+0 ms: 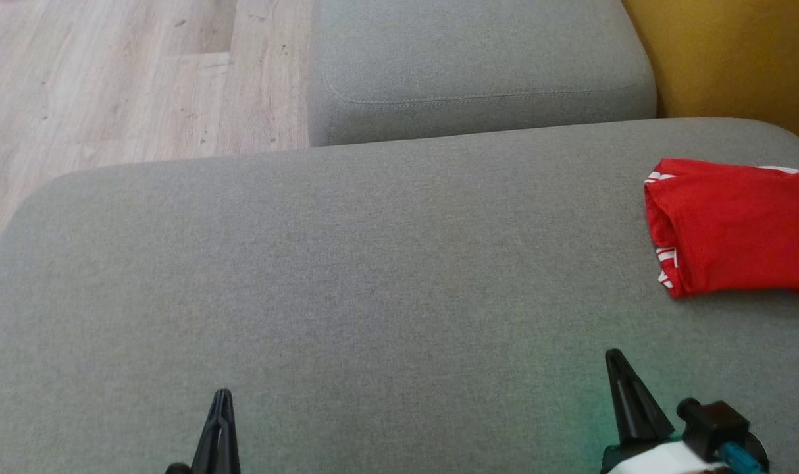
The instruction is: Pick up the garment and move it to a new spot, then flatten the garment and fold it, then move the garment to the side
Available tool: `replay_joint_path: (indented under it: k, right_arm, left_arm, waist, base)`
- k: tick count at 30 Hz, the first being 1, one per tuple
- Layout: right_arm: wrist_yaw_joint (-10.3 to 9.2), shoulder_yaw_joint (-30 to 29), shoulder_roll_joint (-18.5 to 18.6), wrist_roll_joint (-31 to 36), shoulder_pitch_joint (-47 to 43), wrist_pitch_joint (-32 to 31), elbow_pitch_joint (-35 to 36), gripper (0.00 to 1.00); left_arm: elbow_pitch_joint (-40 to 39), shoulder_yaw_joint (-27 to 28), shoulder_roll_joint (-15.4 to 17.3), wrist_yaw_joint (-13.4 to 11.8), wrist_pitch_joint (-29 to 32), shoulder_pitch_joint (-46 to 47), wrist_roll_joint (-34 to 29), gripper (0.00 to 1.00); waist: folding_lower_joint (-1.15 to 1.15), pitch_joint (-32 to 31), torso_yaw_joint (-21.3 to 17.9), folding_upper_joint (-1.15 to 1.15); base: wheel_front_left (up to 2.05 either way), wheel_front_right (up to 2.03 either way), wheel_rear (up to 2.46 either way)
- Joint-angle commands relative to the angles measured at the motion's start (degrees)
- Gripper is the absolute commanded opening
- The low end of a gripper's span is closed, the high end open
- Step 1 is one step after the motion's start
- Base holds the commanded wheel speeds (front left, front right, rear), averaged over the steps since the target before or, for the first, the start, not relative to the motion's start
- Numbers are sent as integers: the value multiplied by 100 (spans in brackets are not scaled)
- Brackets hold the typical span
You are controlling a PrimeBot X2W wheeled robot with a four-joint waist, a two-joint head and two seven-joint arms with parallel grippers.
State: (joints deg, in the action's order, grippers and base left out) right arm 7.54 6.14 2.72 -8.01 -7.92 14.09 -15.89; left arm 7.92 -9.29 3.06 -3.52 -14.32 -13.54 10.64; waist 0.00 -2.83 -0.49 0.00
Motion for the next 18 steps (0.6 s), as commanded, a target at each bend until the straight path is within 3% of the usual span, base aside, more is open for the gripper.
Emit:
replay_joint_path:
  k: [1,18]
  right_arm:
    - [0,-15,13,-158,199,-22,197,0]
    - [-1,-103,84,-1400,382,-241,181,0]
  left_arm:
    - [-182,23,12,23,4,134,136,0]
    - [-35,151,79,182,228,408,1347,0]
  waist:
    - [0,4,2,0]
    - [0,44,8,0]
  base:
    - [0,0,0]
    - [0,0,0]
